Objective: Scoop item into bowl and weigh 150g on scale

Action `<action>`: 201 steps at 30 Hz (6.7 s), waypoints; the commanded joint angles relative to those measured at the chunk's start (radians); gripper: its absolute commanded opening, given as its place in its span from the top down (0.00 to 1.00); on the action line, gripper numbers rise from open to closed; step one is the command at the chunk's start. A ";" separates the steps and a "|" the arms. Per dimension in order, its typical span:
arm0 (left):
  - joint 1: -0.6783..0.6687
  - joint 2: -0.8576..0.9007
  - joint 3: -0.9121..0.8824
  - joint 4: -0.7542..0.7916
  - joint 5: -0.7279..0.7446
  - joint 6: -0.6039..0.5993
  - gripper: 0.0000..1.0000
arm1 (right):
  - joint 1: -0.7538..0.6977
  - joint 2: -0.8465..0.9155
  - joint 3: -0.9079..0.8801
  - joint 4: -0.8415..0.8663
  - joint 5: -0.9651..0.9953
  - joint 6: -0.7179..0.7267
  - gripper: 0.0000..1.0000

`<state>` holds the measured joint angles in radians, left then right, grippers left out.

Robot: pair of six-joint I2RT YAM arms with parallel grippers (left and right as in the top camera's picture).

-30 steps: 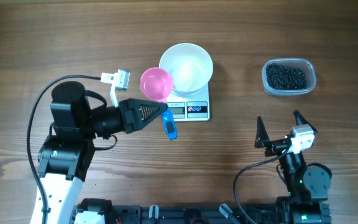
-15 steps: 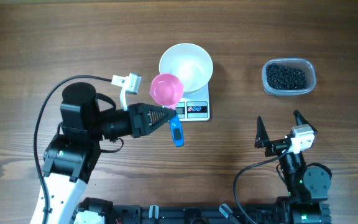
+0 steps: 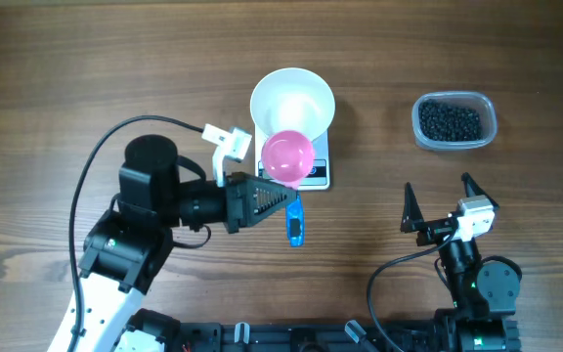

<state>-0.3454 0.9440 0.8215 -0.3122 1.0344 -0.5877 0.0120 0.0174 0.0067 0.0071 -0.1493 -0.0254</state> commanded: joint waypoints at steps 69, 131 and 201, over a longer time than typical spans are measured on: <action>-0.052 0.038 -0.002 0.033 -0.064 0.034 0.96 | 0.005 -0.006 -0.001 0.003 -0.006 -0.008 0.00; -0.051 0.038 -0.002 0.243 -0.553 -0.394 0.96 | 0.005 -0.006 -0.001 0.290 -0.302 0.937 0.00; -0.563 0.195 -0.002 0.769 -0.893 -0.633 0.96 | 0.005 0.193 0.411 0.185 -0.750 1.789 0.23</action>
<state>-0.9035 1.1408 0.8188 0.4522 0.1532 -1.2110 0.0124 0.2070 0.4046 0.1585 -0.9340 1.7790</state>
